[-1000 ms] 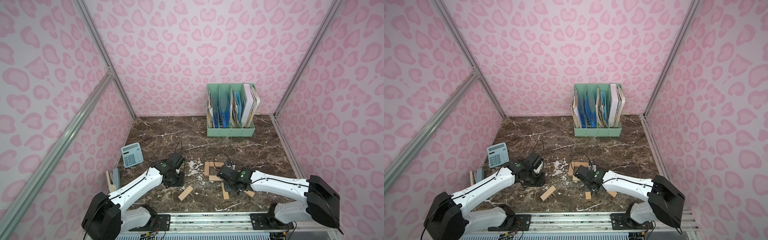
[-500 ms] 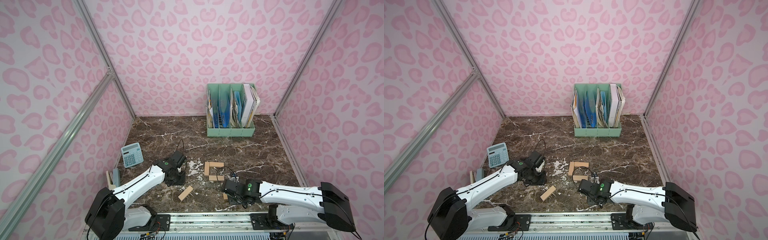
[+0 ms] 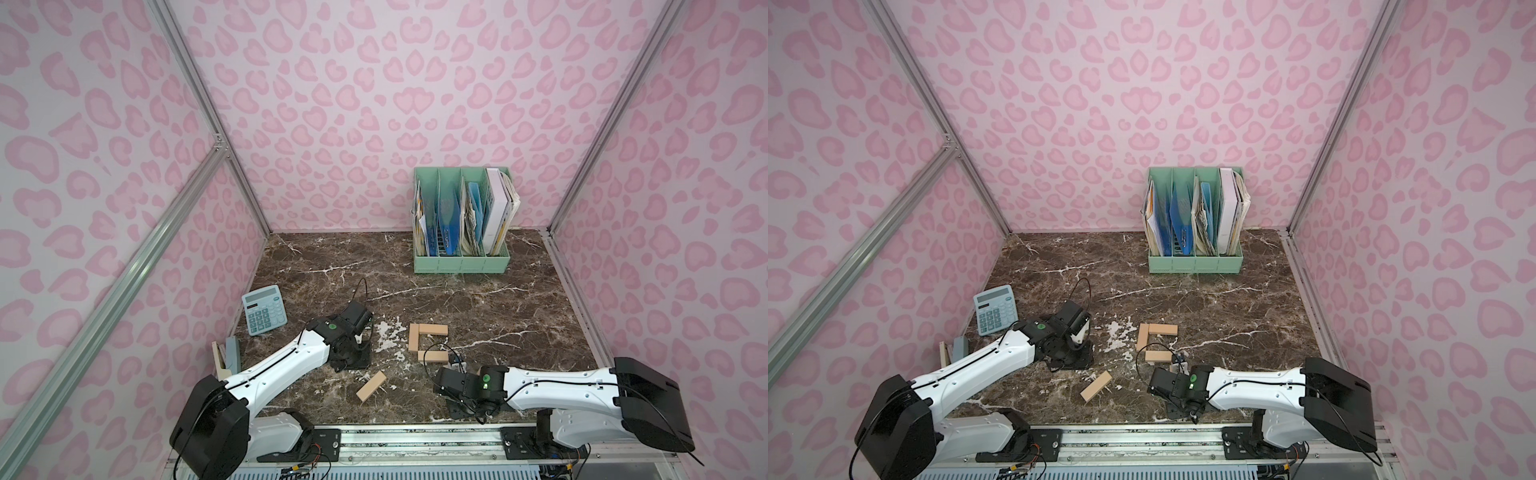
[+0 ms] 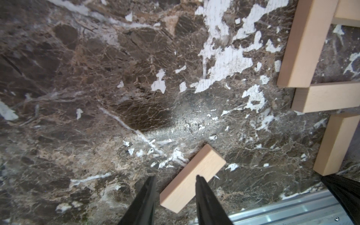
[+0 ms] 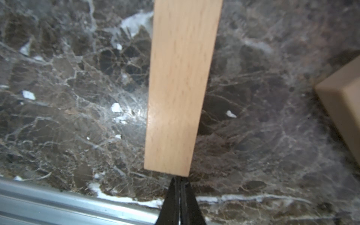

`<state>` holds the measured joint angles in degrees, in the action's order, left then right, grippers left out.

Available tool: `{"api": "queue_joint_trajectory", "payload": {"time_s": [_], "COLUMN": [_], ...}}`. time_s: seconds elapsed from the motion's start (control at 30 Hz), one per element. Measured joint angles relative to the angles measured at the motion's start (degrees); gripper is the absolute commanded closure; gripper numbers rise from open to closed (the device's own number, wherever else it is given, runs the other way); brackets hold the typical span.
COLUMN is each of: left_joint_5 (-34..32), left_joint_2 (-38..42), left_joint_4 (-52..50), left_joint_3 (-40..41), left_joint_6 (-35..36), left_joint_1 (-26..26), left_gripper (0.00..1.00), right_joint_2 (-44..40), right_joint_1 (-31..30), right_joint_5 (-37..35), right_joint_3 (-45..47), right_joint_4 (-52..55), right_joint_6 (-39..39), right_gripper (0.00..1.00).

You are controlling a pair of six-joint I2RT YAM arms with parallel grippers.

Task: Assemble the number 6 with building blocks
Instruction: Assemble the building block at the center of the board.

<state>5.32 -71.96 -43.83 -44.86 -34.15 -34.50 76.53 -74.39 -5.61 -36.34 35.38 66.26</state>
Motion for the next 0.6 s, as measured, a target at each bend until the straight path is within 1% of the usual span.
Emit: {"api": "queue_joint_trajectory", "payload": {"time_s": [0.6], "left_joint_5": [0.00], "left_joint_2": [-0.46], "left_joint_4": [0.07], "left_joint_3": [0.04], "left_joint_6": [0.00], "left_joint_1": [0.15], "left_gripper": [0.61], "right_joint_2": [1.09], "right_joint_1": [1.14], "right_joint_5": [-1.29], "right_joint_3": [-1.51], "right_joint_4": [0.04], "right_joint_6": [-0.11], "right_gripper": [0.90]}}
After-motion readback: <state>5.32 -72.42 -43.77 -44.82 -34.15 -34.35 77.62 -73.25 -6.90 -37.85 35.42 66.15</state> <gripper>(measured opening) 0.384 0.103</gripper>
